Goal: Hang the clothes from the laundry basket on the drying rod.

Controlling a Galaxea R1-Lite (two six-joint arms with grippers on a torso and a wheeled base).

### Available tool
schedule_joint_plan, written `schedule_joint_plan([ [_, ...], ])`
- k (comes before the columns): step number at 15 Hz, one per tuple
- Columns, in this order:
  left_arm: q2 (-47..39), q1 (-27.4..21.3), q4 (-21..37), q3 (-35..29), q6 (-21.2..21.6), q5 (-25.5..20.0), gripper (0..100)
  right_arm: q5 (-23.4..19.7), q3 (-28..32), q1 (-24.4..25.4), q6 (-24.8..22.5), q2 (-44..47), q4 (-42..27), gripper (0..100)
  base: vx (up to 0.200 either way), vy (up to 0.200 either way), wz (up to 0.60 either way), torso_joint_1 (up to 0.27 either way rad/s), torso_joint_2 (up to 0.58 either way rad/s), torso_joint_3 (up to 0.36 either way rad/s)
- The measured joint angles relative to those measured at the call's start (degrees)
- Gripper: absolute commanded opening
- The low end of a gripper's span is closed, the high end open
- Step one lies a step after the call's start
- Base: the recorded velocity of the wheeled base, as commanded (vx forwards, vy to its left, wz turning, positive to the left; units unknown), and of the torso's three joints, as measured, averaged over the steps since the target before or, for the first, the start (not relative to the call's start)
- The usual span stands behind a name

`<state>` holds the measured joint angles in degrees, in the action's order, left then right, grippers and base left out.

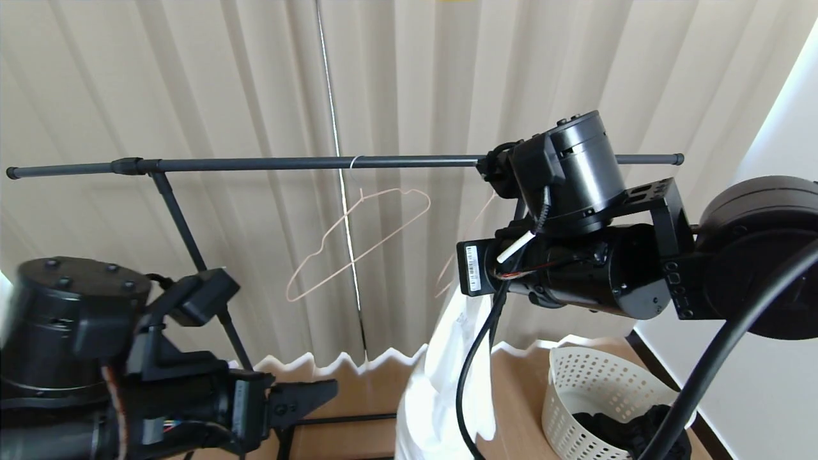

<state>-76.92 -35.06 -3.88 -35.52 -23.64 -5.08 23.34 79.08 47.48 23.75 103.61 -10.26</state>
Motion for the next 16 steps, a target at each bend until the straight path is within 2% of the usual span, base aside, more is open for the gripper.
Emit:
schedule_joint_plan([
  [3, -10.7, -4.9, -6.5, -2.5, -0.2, 6.9, 100, 1.0, 0.4, 1.9, -0.1, 1.3, 0.7, 0, 0.000, 0.000, 0.00, 0.000, 0.00, 0.000],
  [6, -19.0, -8.5, -8.5, -6.6, -0.9, 10.5, 100, 1.6, 0.6, 4.3, -0.1, 1.9, 0.8, 0, 0.000, 0.000, 0.00, 0.000, 0.00, 0.000],
  [9, -24.6, -9.0, -8.7, -12.2, -2.4, 15.0, 100, 3.1, 0.2, 6.3, 0.1, 1.7, 0.8, 0, 0.000, 0.000, 0.00, 0.000, 0.00, 0.000],
  [12, -28.8, -8.9, -8.7, -15.1, -3.1, 20.9, 100, 3.7, -1.3, 6.9, 0.1, 0.1, 0.8, 0, 0.000, 0.000, 0.00, 0.000, 0.00, 0.000],
  [16, -31.4, -8.8, -8.6, -15.2, -3.1, 21.9, 100, 3.7, -5.0, 7.0, -0.1, -4.5, 0.8, 0, 0.000, 0.000, 0.00, 0.000, 0.00, 0.000],
])
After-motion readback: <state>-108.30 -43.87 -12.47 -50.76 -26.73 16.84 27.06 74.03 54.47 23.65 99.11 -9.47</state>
